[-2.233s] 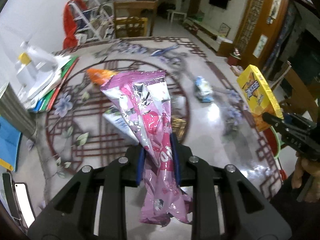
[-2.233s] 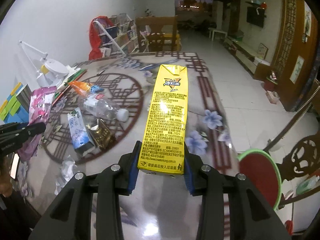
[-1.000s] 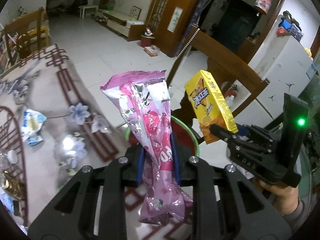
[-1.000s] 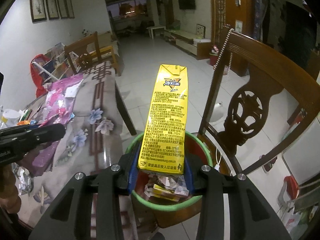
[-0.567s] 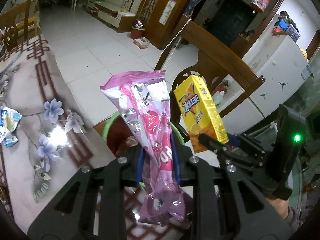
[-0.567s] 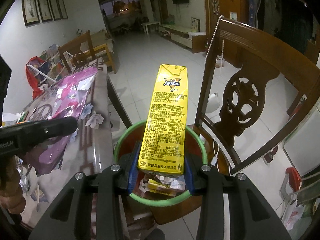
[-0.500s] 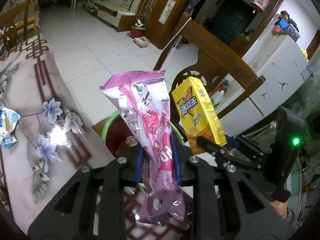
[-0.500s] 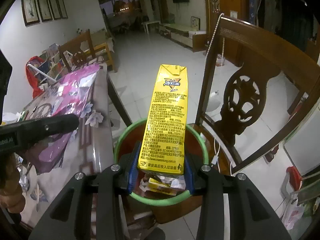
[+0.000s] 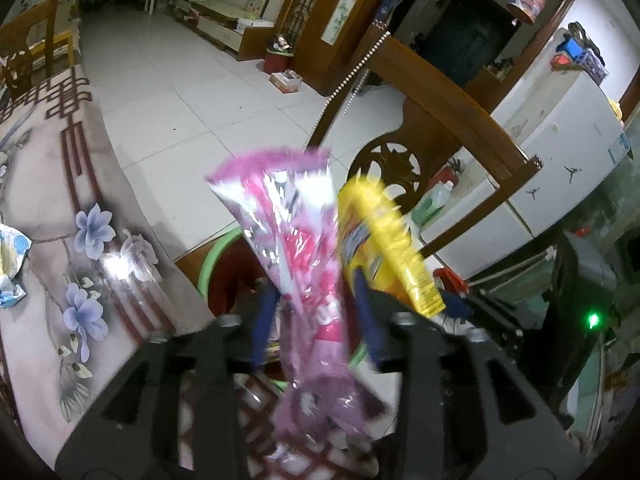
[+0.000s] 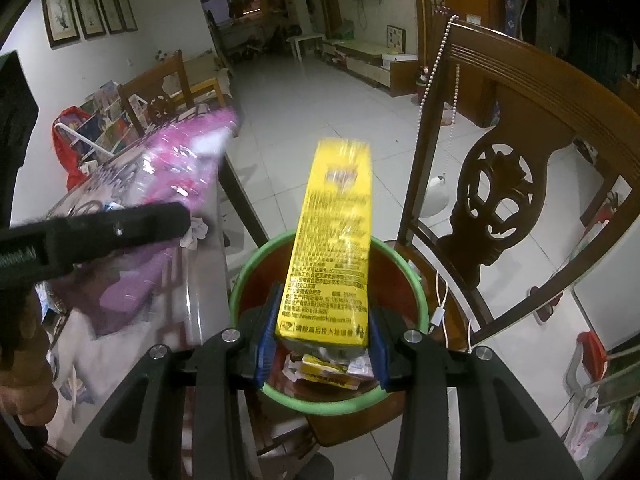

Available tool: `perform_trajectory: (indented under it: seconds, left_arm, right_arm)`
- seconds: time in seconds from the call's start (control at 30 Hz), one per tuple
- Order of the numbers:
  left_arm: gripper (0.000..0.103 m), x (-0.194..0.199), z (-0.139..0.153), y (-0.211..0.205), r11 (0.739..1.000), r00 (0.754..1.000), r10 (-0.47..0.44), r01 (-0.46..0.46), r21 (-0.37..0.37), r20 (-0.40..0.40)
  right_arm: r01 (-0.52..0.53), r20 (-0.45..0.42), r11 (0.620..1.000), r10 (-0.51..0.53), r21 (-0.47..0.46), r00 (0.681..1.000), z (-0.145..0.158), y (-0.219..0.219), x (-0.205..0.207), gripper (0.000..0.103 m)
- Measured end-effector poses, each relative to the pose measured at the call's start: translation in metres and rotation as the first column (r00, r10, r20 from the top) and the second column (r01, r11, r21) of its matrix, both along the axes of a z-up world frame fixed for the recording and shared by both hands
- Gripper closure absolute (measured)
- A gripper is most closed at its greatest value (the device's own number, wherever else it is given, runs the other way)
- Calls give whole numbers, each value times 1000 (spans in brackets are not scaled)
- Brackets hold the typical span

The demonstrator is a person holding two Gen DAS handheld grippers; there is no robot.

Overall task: Collect trash
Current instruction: 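Carry both items over the red bin and open both grippers to drop them, then move both open grippers back over the table trash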

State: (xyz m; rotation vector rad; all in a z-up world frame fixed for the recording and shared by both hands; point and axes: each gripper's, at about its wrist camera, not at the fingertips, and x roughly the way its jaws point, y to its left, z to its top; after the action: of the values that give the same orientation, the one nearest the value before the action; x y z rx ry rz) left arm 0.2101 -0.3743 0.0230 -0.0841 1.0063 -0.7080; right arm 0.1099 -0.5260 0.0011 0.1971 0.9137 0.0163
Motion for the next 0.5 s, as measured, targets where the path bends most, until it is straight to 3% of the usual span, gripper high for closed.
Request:
perform_trajectory:
  seconds: [0.03, 0.07, 0.23, 0.5]
  left_arm:
    - [35, 1, 1, 0, 1000, 1000, 7, -7, -4, 0]
    - [19, 2, 2, 0, 1000, 1000, 16, -16, -6, 2]
    - [6, 5, 6, 10, 999, 999, 51, -51, -18, 5]
    - [6, 4, 11, 39, 993, 993, 117, -117, -15, 2]
  right_arm:
    - [4, -1, 1000, -4, -1, 1000, -1, -1, 0, 40]
    - [14, 5, 1000, -14, -1, 1000, 0, -1, -1, 31]
    - [24, 9, 1000, -24, -1, 1000, 1, -1, -1, 25]
    - [12, 18, 1000, -12, -3, 1000, 3, 5, -3, 15]
